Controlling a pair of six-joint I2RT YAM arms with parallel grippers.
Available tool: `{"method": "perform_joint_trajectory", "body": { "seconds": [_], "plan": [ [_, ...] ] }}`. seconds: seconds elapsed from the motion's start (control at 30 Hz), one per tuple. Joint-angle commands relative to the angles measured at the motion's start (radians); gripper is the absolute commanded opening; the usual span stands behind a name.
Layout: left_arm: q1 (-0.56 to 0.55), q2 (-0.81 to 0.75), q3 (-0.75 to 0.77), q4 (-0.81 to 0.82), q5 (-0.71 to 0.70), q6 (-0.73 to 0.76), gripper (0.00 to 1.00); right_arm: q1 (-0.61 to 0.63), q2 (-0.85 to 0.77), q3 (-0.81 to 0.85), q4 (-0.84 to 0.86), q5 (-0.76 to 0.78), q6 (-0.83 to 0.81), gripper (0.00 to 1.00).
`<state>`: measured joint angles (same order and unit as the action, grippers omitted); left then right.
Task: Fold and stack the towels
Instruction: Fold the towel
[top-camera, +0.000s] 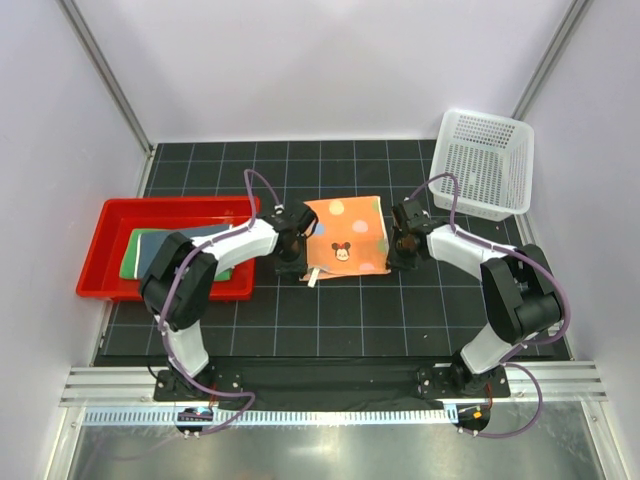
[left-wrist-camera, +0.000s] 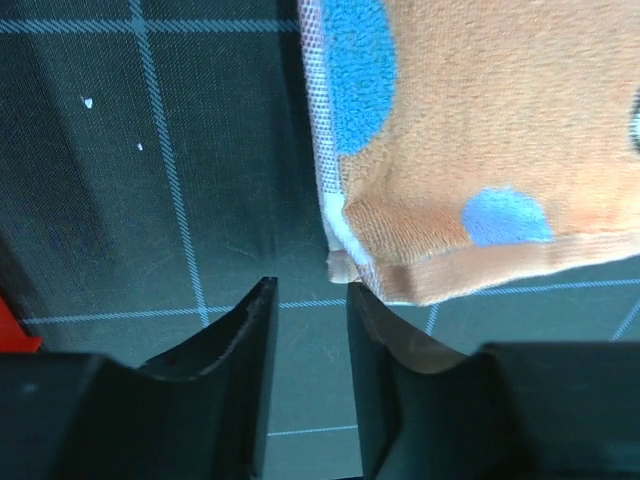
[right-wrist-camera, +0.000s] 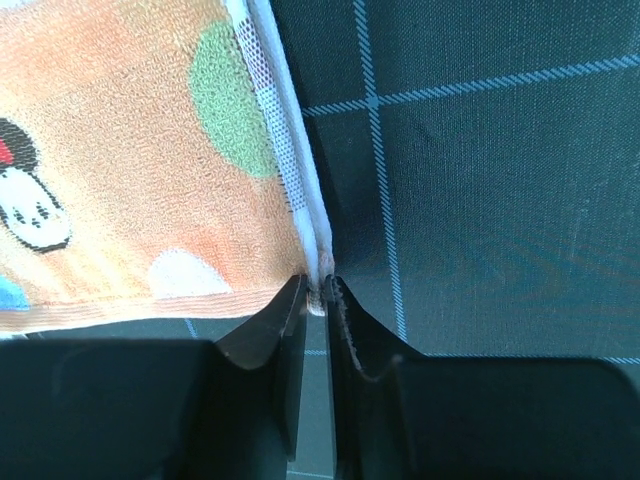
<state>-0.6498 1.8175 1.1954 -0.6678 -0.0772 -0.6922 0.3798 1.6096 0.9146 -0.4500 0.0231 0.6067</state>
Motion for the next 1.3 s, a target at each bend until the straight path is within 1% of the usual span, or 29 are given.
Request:
{"method": "perform_joint_trajectory", "body": {
  "seconds": [0.0,0.07,0.13,0.17,0.23,0.3,0.4,0.47,0.57,0.73,0.8,0.83,0.97,1.03,1.07,1.1,1.17,1.27],
  "plan": [
    [-0.001,-0.061,0.032,0.04,0.017,-0.047,0.38,0.007,-0.04,0.001,0.036,-0.009,0.041,0.17],
    [-0.001,-0.072,0.023,0.04,-0.007,-0.055,0.41,0.014,-0.056,-0.031,0.051,-0.049,0.063,0.15],
    [-0.001,-0.092,0.012,0.033,-0.047,-0.052,0.42,0.025,-0.065,-0.06,0.06,-0.049,0.074,0.12],
    [-0.001,-0.096,0.016,0.019,-0.088,-0.049,0.42,0.027,-0.068,-0.069,0.066,-0.049,0.077,0.11],
    [-0.001,-0.112,0.015,-0.004,-0.119,-0.044,0.42,0.033,-0.073,-0.089,0.082,-0.051,0.084,0.1],
    [-0.002,-0.119,0.012,-0.003,-0.113,-0.049,0.43,0.034,-0.076,-0.103,0.088,-0.052,0.09,0.09],
    [-0.002,-0.115,-0.006,0.037,-0.069,-0.073,0.45,0.041,-0.085,-0.106,0.096,-0.057,0.103,0.09],
    [-0.002,-0.101,-0.026,0.092,-0.049,-0.104,0.44,0.051,-0.088,-0.102,0.096,-0.055,0.107,0.09],
    [-0.002,-0.083,-0.042,0.129,-0.042,-0.131,0.45,0.056,-0.094,-0.1,0.091,-0.058,0.105,0.09],
    [-0.002,-0.04,-0.016,0.111,-0.067,-0.13,0.46,0.06,-0.094,-0.108,0.093,-0.055,0.099,0.09],
    [-0.002,-0.035,-0.014,0.097,-0.073,-0.127,0.38,0.06,-0.096,-0.109,0.089,-0.055,0.099,0.09],
    [-0.002,-0.038,-0.016,0.099,-0.078,-0.125,0.32,0.06,-0.099,-0.111,0.091,-0.055,0.099,0.09],
    [-0.002,-0.052,-0.017,0.076,-0.099,-0.112,0.2,0.06,-0.099,-0.111,0.091,-0.051,0.097,0.09],
    [-0.002,-0.053,-0.013,0.065,-0.104,-0.101,0.12,0.059,-0.099,-0.109,0.094,-0.049,0.099,0.11],
    [-0.002,-0.053,-0.01,0.062,-0.101,-0.098,0.05,0.06,-0.096,-0.108,0.093,-0.048,0.097,0.14],
    [-0.002,-0.052,-0.004,0.059,-0.099,-0.093,0.01,0.057,-0.091,-0.102,0.094,-0.046,0.096,0.16],
    [-0.002,-0.052,0.0,0.05,-0.09,-0.087,0.0,0.06,-0.085,-0.092,0.083,-0.043,0.096,0.19],
    [-0.002,-0.057,0.009,0.037,-0.082,-0.082,0.0,0.057,-0.085,-0.08,0.079,-0.043,0.094,0.2]
  ]
}}
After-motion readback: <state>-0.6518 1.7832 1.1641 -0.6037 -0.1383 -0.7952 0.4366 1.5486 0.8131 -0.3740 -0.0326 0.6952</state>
